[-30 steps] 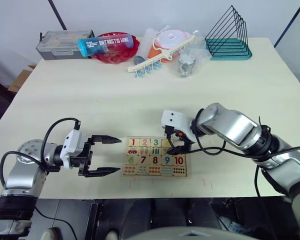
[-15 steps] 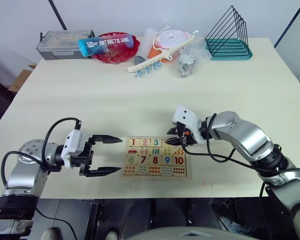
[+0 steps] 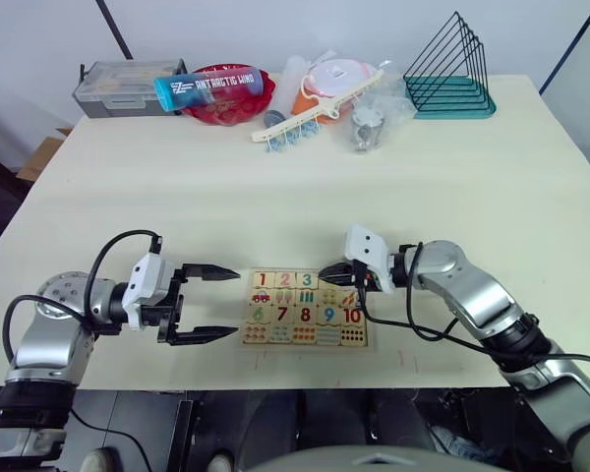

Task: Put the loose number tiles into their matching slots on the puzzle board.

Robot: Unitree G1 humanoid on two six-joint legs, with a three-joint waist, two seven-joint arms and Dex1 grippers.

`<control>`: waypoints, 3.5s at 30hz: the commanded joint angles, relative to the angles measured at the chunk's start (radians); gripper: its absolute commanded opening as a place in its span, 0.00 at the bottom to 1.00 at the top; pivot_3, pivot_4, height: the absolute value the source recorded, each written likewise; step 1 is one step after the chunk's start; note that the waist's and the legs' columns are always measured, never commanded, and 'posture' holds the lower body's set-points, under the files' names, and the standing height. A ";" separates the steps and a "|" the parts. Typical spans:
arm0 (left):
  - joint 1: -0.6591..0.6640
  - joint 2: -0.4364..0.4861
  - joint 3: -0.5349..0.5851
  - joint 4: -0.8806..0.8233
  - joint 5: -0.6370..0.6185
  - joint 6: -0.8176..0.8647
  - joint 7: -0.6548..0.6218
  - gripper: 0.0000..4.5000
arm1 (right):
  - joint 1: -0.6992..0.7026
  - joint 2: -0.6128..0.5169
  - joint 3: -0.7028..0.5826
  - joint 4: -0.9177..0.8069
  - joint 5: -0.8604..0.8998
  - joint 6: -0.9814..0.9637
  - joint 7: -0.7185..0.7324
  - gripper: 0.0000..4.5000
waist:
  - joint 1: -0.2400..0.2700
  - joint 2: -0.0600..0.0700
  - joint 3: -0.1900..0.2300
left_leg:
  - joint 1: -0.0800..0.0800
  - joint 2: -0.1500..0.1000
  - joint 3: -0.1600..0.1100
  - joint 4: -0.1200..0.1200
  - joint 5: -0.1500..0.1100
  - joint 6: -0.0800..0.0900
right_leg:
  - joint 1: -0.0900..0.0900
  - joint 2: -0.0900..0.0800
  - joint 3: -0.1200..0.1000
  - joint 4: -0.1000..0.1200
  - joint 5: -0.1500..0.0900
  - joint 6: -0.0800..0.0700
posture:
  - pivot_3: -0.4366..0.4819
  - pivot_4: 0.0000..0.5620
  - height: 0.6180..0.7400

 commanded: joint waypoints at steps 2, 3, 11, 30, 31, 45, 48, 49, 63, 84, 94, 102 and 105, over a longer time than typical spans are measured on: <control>-0.008 -0.002 0.015 0.004 0.001 -0.011 -0.003 1.00 | 0.026 -0.008 0.023 0.025 -0.051 -0.056 0.025 0.02 | 0.000 0.000 0.000 | 0.000 0.000 0.000 0.000 0.000 0.000 | 0.000 0.000 0.000 0.000 0.000 0.000 | 0.48 0.27 1.00; -0.008 -0.003 0.014 0.007 0.004 -0.012 -0.002 1.00 | 0.029 -0.006 0.020 0.029 -0.056 -0.062 0.025 0.02 | 0.000 0.000 0.000 | 0.000 0.000 0.000 0.000 0.000 0.000 | 0.000 0.000 0.000 0.000 0.000 0.000 | 0.48 0.27 1.00; 0.013 -0.022 0.020 0.012 0.042 -0.040 0.047 1.00 | 0.078 0.010 -0.098 -0.043 0.016 -0.081 0.005 0.02 | 0.003 0.000 0.000 | 0.001 0.000 0.000 0.000 0.001 -0.001 | 0.001 0.000 0.000 0.001 0.000 -0.001 | 0.48 0.27 1.00; 0.115 -0.084 0.134 0.021 0.039 0.023 0.311 1.00 | 0.603 -0.046 -0.668 -0.218 0.218 -0.303 -0.077 0.02 | 0.003 0.000 0.000 | 0.002 0.001 0.000 0.000 0.001 -0.001 | 0.003 0.000 0.000 0.001 0.001 -0.001 | 0.48 0.27 1.00; 0.120 -0.090 0.143 0.019 0.034 0.036 0.327 1.00 | 0.635 -0.045 -0.702 -0.211 0.222 -0.329 -0.078 0.02 | 0.003 0.000 0.000 | 0.003 0.001 0.000 0.000 0.001 -0.001 | 0.003 0.000 0.001 0.001 0.001 -0.001 | 0.48 0.27 1.00; 0.190 -0.177 0.235 -0.028 -0.025 0.125 0.482 1.00 | 1.000 0.005 -0.949 -0.155 0.327 -0.529 -0.008 0.99 | 0.006 0.000 -0.001 | 0.004 0.004 0.000 0.000 0.001 -0.001 | 0.004 0.000 0.002 0.001 0.001 -0.001 | 0.48 0.27 1.00; 0.225 -0.186 0.247 -0.043 -0.032 0.121 0.479 1.00 | 1.033 0.015 -0.956 -0.155 0.342 -0.544 0.000 0.99 | 0.004 -0.001 -0.001 | 0.004 0.005 0.001 0.000 0.001 -0.001 | 0.004 0.000 0.002 0.001 0.001 -0.001 | 0.48 0.27 1.00; 0.229 -0.188 0.249 -0.042 -0.031 0.117 0.481 1.00 | 1.038 0.017 -0.957 -0.156 0.344 -0.547 -0.001 0.99 | 0.005 -0.001 -0.001 | 0.004 0.005 0.001 0.000 0.001 -0.001 | 0.004 0.000 0.003 0.001 0.001 -0.001 | 0.48 0.27 1.00; 0.247 -0.174 0.256 -0.044 -0.010 0.120 0.474 1.00 | 1.010 -0.015 -0.947 -0.139 0.363 -0.544 0.015 0.99 | 0.010 -0.001 -0.002 | 0.004 0.005 0.001 0.000 0.001 -0.001 | 0.004 0.000 0.002 0.000 0.001 -0.002 | 0.48 0.27 1.00; 0.260 -0.169 0.245 -0.050 -0.001 0.114 0.448 1.00 | 0.967 -0.059 -0.900 -0.211 0.360 -0.459 -0.017 0.99 | 0.010 -0.001 -0.002 | 0.004 0.005 0.001 0.000 0.001 -0.001 | 0.004 0.000 0.002 0.000 0.001 -0.002 | 0.48 0.27 1.00; 0.206 -0.146 0.213 -0.038 0.017 0.074 0.376 1.00 | 0.903 -0.120 -0.895 -0.180 0.388 -0.404 0.040 0.99 | 0.010 -0.001 -0.002 | 0.004 0.005 0.001 0.000 0.001 -0.001 | 0.004 0.000 0.002 0.000 0.001 -0.002 | 0.48 0.27 1.00; 0.086 -0.081 0.164 -0.012 0.000 0.072 0.227 1.00 | 0.722 -0.219 -0.798 -0.023 0.290 -0.408 0.121 0.99 | 0.007 -0.001 -0.002 | 0.004 0.004 0.001 0.000 0.001 -0.001 | 0.004 0.000 0.002 0.000 0.001 -0.001 | 0.48 0.27 1.00; 0.052 -0.065 0.150 -0.007 -0.008 0.078 0.180 1.00 | 0.655 -0.243 -0.753 0.016 0.268 -0.407 0.151 0.99 | 0.005 -0.001 -0.002 | 0.004 0.004 0.002 0.000 0.001 -0.001 | 0.004 0.000 0.002 0.001 0.001 -0.001 | 0.48 0.27 1.00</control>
